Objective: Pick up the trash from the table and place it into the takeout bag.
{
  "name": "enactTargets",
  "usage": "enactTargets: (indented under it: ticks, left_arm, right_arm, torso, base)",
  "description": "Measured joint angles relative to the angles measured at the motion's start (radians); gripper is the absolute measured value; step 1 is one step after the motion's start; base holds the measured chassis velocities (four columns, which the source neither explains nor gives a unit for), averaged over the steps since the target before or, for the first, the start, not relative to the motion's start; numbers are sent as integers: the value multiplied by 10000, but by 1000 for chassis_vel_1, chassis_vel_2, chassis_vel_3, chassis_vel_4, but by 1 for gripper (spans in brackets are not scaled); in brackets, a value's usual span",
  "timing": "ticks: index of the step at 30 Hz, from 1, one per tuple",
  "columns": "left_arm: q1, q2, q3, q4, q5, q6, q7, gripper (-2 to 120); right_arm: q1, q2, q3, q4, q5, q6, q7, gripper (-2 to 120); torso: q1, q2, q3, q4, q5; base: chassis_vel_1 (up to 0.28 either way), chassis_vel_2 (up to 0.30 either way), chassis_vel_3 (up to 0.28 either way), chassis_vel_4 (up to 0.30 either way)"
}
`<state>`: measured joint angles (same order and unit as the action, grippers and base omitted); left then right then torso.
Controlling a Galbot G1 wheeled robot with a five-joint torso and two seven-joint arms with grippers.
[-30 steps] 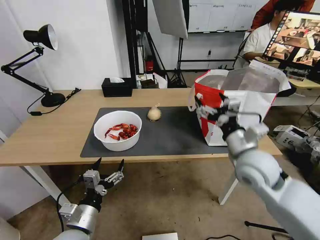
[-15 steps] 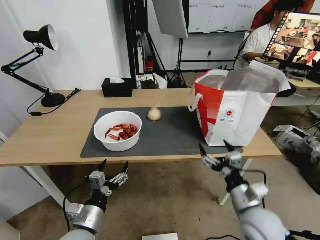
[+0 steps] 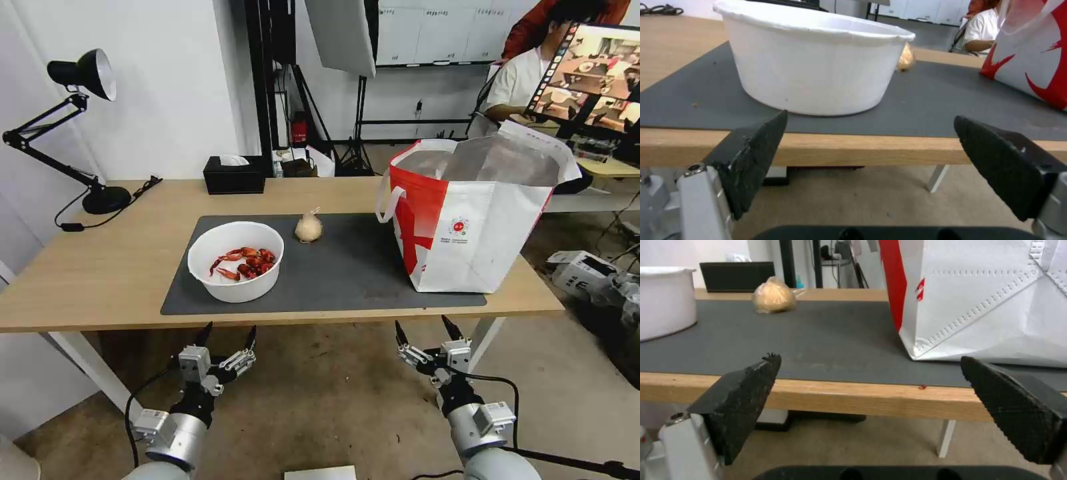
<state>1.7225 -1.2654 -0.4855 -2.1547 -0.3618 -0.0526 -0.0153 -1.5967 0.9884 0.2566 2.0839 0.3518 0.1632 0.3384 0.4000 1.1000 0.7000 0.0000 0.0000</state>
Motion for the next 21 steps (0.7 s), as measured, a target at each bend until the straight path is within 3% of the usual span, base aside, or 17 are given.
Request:
enactTargets:
  ticks: [12,21]
  left_arm:
    - [209,-53,-64,-35,95,-125,48,100]
    - [338,34,-215,-237,66,-132,64,100]
  right_arm:
    - [507,-64,-261,-163,434,-36,-173,100]
    - [3446,-418,-1838,-683,1586,-834,-675,100]
  torso:
    - [0,-1,0,-1,0]
    - [0,-1,1,-1,0]
  base:
    - [0,0,0,0]
    - [0,0,0,0]
